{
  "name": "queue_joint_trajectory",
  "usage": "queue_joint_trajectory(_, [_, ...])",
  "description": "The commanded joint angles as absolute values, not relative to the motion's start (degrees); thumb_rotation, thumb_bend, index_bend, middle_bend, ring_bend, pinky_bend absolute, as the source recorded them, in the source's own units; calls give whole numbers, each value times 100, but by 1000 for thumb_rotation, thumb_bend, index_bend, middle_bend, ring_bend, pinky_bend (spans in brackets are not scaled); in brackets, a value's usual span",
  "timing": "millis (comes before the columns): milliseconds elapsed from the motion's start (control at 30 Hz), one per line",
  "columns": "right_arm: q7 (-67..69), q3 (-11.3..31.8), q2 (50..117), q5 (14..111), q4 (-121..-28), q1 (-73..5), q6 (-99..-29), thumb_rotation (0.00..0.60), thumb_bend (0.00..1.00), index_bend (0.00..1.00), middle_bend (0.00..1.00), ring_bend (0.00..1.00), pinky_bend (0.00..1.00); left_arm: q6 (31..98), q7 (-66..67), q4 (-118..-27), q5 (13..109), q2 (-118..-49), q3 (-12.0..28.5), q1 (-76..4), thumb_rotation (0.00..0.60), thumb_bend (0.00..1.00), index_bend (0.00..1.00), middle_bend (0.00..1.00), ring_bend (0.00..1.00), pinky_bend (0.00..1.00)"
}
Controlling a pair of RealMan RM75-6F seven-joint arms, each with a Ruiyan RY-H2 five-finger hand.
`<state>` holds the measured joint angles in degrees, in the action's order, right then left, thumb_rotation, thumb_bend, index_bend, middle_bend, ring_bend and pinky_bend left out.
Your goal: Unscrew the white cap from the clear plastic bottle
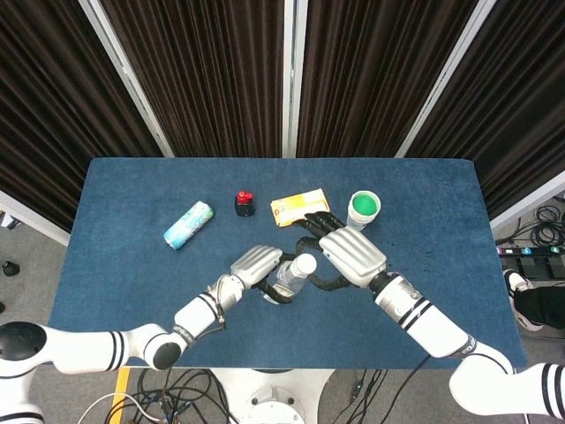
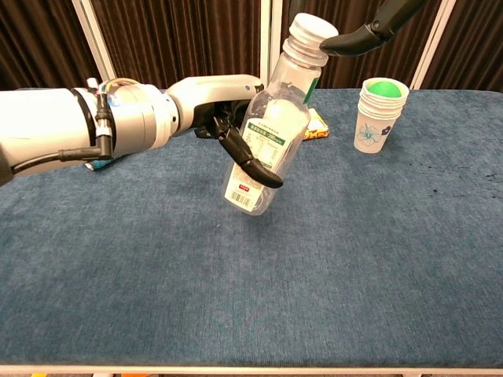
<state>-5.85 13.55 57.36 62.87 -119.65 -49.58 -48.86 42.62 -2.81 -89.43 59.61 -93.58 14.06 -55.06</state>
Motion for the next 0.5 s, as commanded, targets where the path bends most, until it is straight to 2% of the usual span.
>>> queue_joint_trajectory(33, [-599, 1365, 5749, 6272, -11959, -4959, -4911, 600, 301, 426, 114, 0, 0, 4253, -294, -8933, 5965, -9360, 1399, -5503, 600, 90, 536, 579, 478, 474])
queue_joint_trajectory(300, [-495, 1421, 5707, 6332, -12025, -4864, -5067, 600, 305, 467, 135, 0, 0, 4237, -339, -8846, 6021, -9350, 1343, -5463, 600, 90, 536, 579, 479, 474])
queue_joint_trajectory(500, [-249, 1405, 5388, 6441, -12089, -4604, -5197, 600, 305, 466, 133, 0, 0, 4728, -389, -8616, 6224, -9354, 1148, -5103, 600, 90, 531, 571, 474, 440])
